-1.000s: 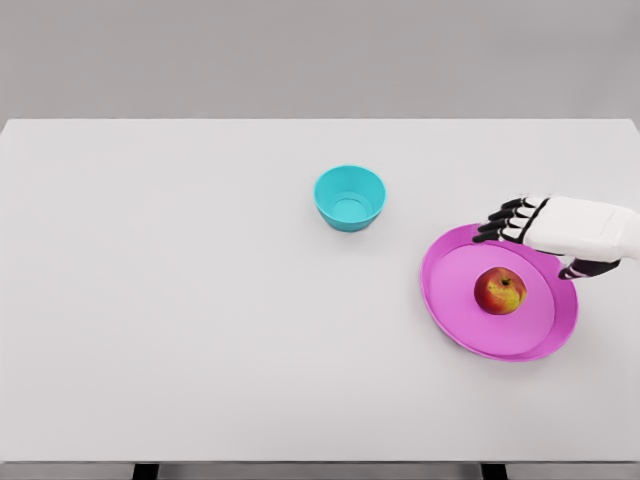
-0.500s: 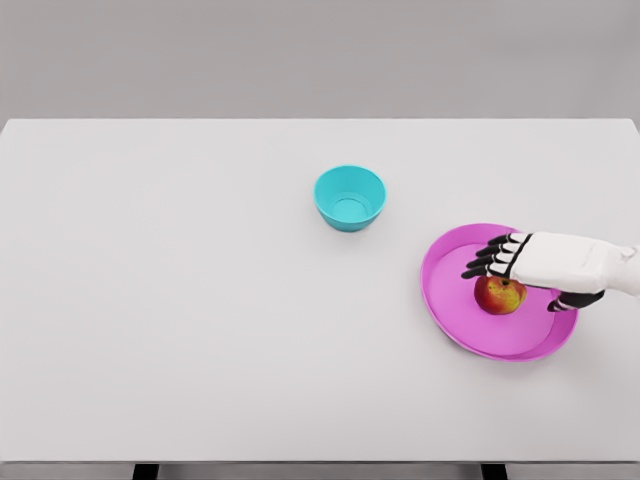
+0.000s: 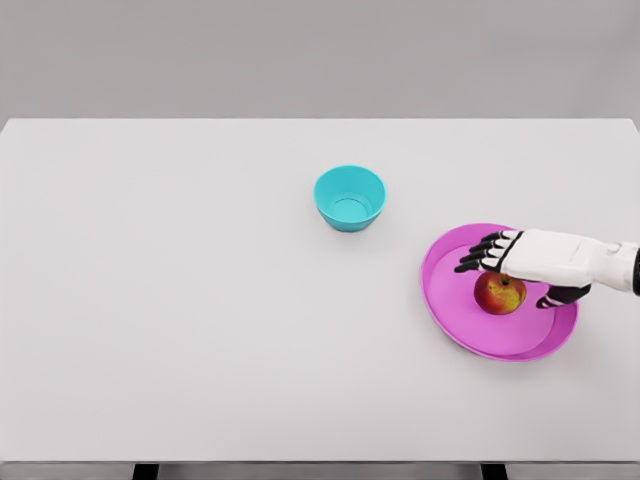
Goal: Put the apple from the pink plate into the blue bowl with your right arm
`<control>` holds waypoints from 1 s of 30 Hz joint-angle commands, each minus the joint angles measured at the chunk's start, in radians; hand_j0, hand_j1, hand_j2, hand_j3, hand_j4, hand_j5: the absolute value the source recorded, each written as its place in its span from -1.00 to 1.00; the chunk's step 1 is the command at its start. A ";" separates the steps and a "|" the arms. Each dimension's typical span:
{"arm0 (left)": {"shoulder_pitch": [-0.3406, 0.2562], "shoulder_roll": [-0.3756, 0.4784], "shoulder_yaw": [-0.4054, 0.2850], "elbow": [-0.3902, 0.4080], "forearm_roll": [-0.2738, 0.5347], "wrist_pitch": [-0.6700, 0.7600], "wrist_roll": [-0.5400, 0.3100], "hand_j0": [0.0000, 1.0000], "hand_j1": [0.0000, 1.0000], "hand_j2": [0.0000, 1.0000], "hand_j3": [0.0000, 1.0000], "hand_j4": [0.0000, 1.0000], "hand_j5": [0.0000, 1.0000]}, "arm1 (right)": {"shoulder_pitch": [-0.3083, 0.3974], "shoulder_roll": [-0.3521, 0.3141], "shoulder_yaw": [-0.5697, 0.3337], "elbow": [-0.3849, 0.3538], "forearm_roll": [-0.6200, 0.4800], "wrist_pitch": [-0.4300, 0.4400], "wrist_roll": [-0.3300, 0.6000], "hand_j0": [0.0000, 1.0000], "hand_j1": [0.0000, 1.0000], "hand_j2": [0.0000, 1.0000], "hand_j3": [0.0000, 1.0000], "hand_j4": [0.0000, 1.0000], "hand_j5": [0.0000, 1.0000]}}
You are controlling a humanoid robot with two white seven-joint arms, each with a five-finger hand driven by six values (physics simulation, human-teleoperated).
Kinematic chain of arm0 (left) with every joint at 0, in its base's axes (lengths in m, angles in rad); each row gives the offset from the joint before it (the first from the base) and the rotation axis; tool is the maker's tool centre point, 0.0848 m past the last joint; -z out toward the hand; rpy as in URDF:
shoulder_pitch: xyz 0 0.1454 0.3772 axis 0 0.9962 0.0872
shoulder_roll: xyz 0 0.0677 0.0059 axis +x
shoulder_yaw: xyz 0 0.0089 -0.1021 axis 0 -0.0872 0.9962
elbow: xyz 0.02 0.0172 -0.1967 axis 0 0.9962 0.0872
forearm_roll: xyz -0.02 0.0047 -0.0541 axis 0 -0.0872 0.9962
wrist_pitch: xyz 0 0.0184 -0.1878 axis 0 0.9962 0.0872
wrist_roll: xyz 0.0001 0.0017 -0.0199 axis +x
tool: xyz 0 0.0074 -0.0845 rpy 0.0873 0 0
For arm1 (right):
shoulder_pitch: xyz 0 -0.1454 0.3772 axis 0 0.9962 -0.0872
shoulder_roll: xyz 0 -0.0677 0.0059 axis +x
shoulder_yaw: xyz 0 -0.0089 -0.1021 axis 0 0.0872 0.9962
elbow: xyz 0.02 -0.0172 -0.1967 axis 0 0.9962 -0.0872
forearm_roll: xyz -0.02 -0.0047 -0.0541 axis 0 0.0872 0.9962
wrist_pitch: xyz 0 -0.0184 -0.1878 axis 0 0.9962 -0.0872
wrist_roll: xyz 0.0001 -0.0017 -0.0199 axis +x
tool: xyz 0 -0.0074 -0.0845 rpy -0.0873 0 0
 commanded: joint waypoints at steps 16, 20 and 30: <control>0.000 0.000 0.000 0.000 0.000 0.000 -0.001 1.00 1.00 1.00 1.00 1.00 1.00 | -0.002 0.008 0.047 0.016 -0.005 0.002 0.000 0.62 0.62 0.62 0.62 0.62 0.62; 0.000 0.000 0.000 0.000 0.000 0.000 0.000 1.00 1.00 1.00 1.00 1.00 1.00 | -0.002 0.008 0.053 0.016 -0.005 0.002 0.000 0.48 0.48 0.48 0.48 0.48 0.48; 0.000 0.000 0.000 0.000 0.000 0.000 -0.001 1.00 1.00 1.00 1.00 1.00 1.00 | -0.003 0.006 0.053 0.016 -0.005 0.002 0.000 0.10 0.10 0.10 0.10 0.10 0.10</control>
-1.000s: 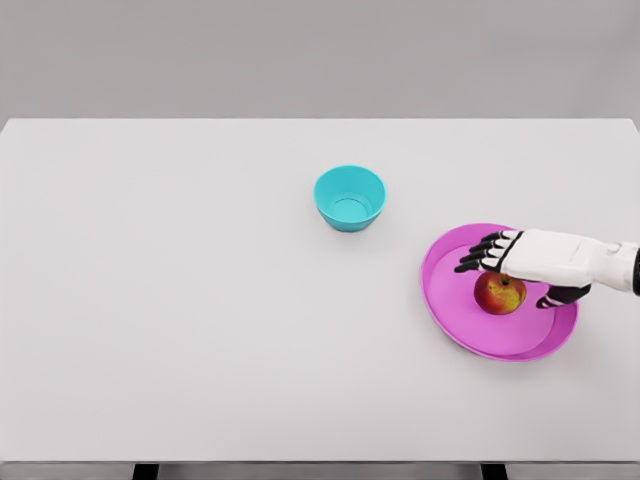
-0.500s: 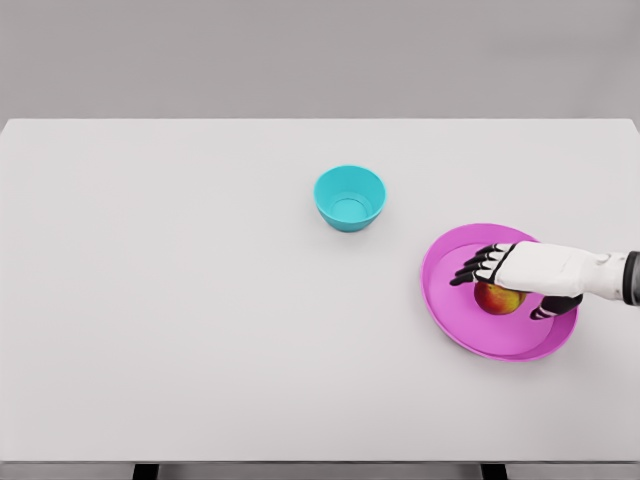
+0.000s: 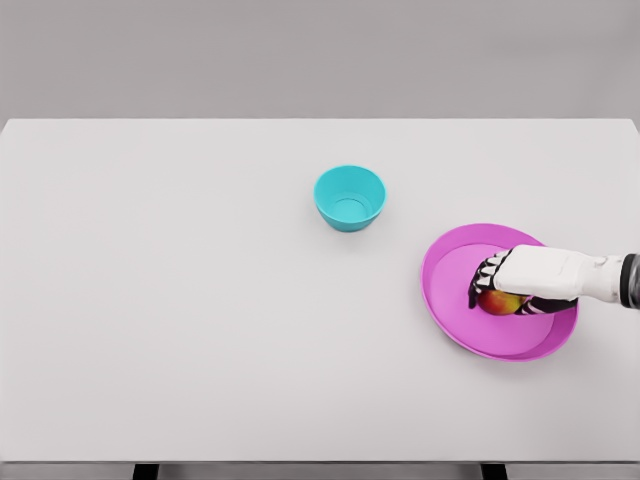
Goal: Put the apple from the pink plate into the blue bowl with your right arm
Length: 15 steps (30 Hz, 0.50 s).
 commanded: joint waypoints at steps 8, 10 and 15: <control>0.000 0.000 0.000 0.000 0.000 0.000 0.000 1.00 1.00 1.00 1.00 1.00 1.00 | -0.041 0.000 -0.006 -0.003 -0.011 0.002 0.000 0.09 0.09 0.09 0.09 0.09 0.09; 0.000 0.000 0.000 0.000 0.000 0.000 0.000 1.00 1.00 1.00 1.00 1.00 1.00 | -0.049 0.000 -0.008 -0.003 -0.011 0.002 0.000 0.03 0.03 0.03 0.03 0.03 0.03; 0.000 0.000 0.000 0.000 0.000 0.000 0.000 1.00 1.00 1.00 1.00 1.00 1.00 | -0.087 0.016 -0.009 0.005 -0.014 0.002 0.000 0.03 0.03 0.03 0.03 0.03 0.03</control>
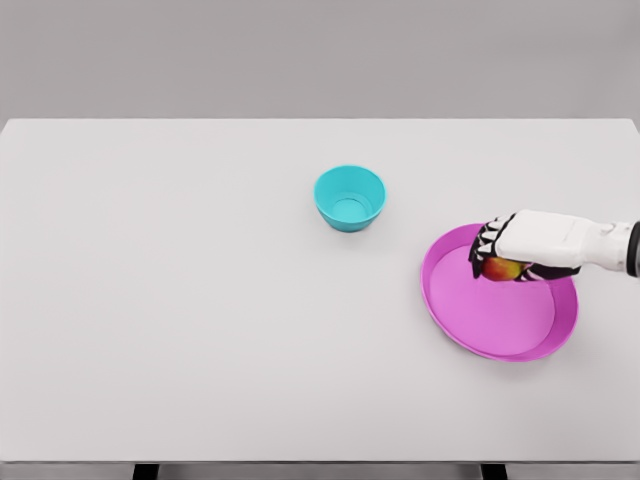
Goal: Put the apple from the pink plate into the blue bowl with your right arm
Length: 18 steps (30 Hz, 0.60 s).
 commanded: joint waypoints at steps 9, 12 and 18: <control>0.000 0.000 0.000 0.000 0.000 0.000 0.000 1.00 1.00 1.00 1.00 1.00 1.00 | -0.075 0.048 0.001 0.019 -0.001 0.002 0.000 0.03 0.03 0.03 0.03 0.03 0.03; 0.000 0.000 0.000 0.000 0.000 0.000 -0.001 1.00 1.00 1.00 1.00 1.00 1.00 | -0.104 0.062 0.004 0.018 -0.001 0.002 0.000 0.03 0.03 0.03 0.03 0.03 0.03; 0.000 0.000 0.000 0.000 0.000 0.000 -0.001 1.00 1.00 1.00 1.00 1.00 1.00 | -0.149 0.126 0.005 0.019 -0.001 0.002 0.000 0.03 0.03 0.03 0.03 0.03 0.03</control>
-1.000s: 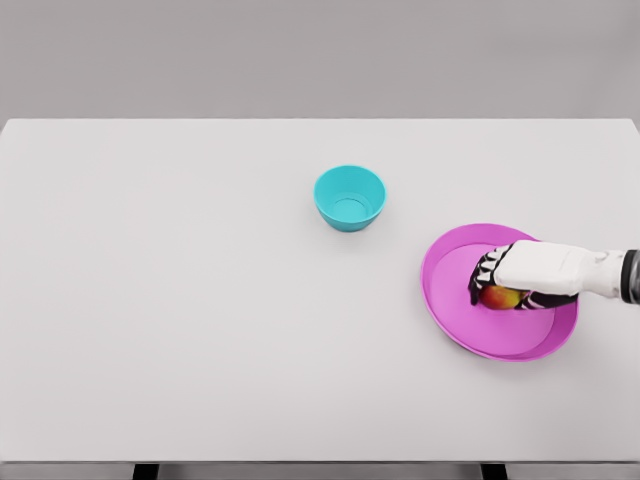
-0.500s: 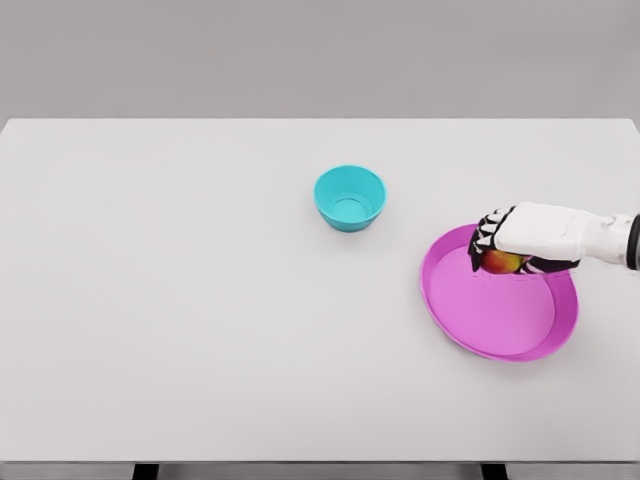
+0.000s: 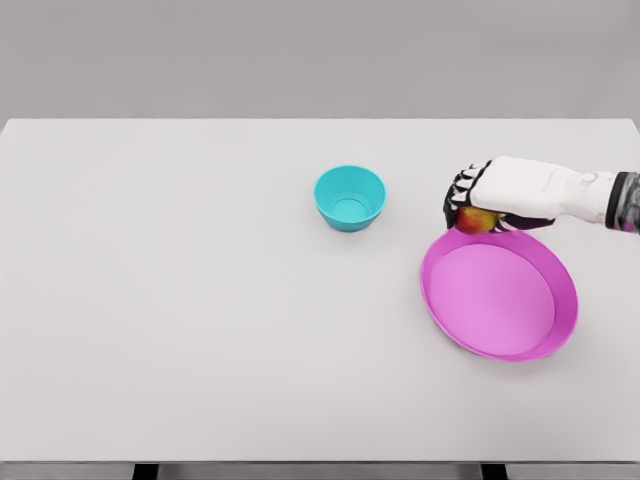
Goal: Put the apple from the pink plate into the blue bowl with your right arm
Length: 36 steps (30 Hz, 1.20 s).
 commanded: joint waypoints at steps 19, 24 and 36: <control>0.000 0.000 0.000 0.000 0.000 0.000 0.000 1.00 1.00 1.00 1.00 1.00 1.00 | -0.150 0.196 0.082 0.155 -0.002 0.003 0.000 0.04 0.04 0.04 0.04 0.04 0.04; 0.000 0.000 0.000 0.000 0.000 0.000 -0.001 1.00 1.00 1.00 1.00 1.00 1.00 | -0.172 0.219 0.100 0.172 -0.002 0.003 0.000 0.03 0.03 0.03 0.03 0.03 0.03; 0.000 0.000 0.000 0.000 0.000 0.000 -0.001 1.00 1.00 1.00 1.00 1.00 1.00 | -0.204 0.290 0.100 0.244 -0.001 0.003 0.000 0.03 0.03 0.03 0.03 0.03 0.03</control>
